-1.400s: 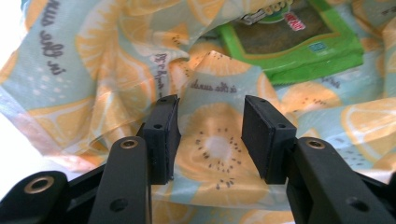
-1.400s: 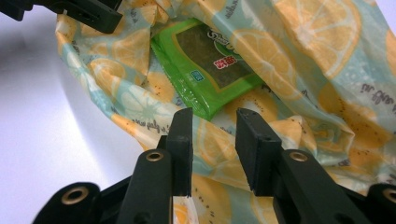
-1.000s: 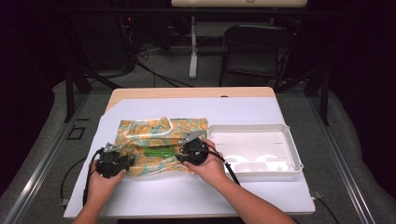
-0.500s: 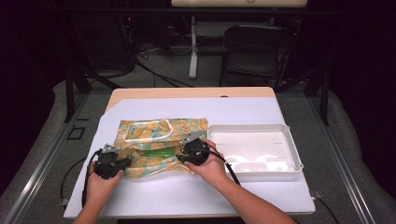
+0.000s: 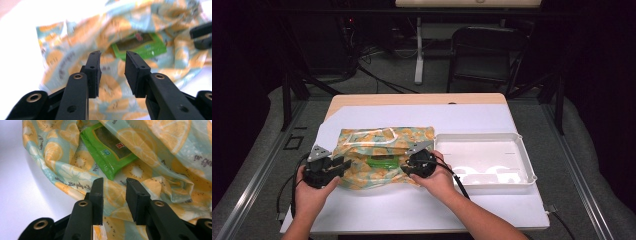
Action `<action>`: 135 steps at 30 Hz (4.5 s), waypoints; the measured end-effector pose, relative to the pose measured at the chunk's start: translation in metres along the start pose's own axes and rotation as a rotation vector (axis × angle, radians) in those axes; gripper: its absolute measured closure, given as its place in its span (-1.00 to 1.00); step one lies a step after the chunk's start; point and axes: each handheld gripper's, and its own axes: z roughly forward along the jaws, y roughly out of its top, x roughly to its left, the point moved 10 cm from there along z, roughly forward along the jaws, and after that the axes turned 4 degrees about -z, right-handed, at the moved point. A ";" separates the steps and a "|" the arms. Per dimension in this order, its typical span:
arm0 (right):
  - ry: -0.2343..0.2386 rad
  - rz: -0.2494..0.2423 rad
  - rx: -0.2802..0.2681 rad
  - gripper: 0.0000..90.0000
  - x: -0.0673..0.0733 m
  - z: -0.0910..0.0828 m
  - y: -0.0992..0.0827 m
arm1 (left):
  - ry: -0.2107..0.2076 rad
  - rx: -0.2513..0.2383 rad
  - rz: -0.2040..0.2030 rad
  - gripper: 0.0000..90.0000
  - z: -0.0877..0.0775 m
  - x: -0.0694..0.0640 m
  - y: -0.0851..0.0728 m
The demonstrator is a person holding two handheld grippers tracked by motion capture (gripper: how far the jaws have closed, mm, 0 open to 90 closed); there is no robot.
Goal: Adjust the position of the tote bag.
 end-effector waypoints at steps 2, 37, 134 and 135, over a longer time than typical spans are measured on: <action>0.002 0.000 -0.001 0.51 0.000 0.000 0.000 | 0.007 -0.019 0.007 0.39 -0.003 0.000 0.009; 0.011 0.023 -0.003 0.51 -0.003 0.003 -0.005 | -0.069 0.081 0.066 -0.01 0.077 -0.006 0.037; 0.025 0.051 0.001 0.54 0.001 0.003 -0.013 | 0.083 0.024 -0.053 0.43 0.147 0.047 0.060; 0.026 0.052 0.002 0.54 0.001 0.003 -0.013 | 0.084 0.006 -0.053 0.36 0.141 0.047 0.064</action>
